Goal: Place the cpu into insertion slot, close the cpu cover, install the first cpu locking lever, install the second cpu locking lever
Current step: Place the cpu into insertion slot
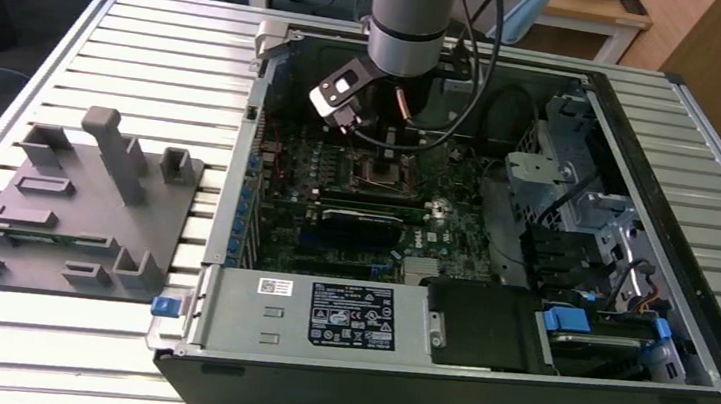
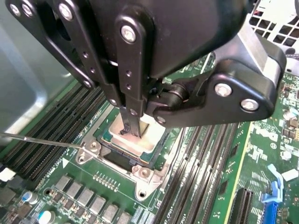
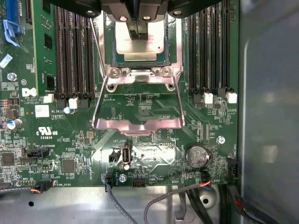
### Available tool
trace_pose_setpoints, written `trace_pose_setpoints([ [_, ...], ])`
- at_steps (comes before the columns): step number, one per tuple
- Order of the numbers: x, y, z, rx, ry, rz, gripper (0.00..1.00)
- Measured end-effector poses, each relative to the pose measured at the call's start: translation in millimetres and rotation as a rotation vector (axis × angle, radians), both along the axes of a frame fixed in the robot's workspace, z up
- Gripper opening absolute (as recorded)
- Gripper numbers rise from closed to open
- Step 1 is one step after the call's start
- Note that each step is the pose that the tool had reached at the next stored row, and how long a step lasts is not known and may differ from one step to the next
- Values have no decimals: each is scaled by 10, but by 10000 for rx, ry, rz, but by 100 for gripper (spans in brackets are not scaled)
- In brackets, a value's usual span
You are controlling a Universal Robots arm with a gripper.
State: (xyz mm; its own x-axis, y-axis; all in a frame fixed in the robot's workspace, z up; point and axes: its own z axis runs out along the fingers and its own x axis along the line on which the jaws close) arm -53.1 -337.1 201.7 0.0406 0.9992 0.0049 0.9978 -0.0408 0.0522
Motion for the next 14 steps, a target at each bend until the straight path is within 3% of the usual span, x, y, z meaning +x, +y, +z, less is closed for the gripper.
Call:
trace_pose_setpoints([
  [14, 0, -1, -38, -13, 0, -2, 10],
])
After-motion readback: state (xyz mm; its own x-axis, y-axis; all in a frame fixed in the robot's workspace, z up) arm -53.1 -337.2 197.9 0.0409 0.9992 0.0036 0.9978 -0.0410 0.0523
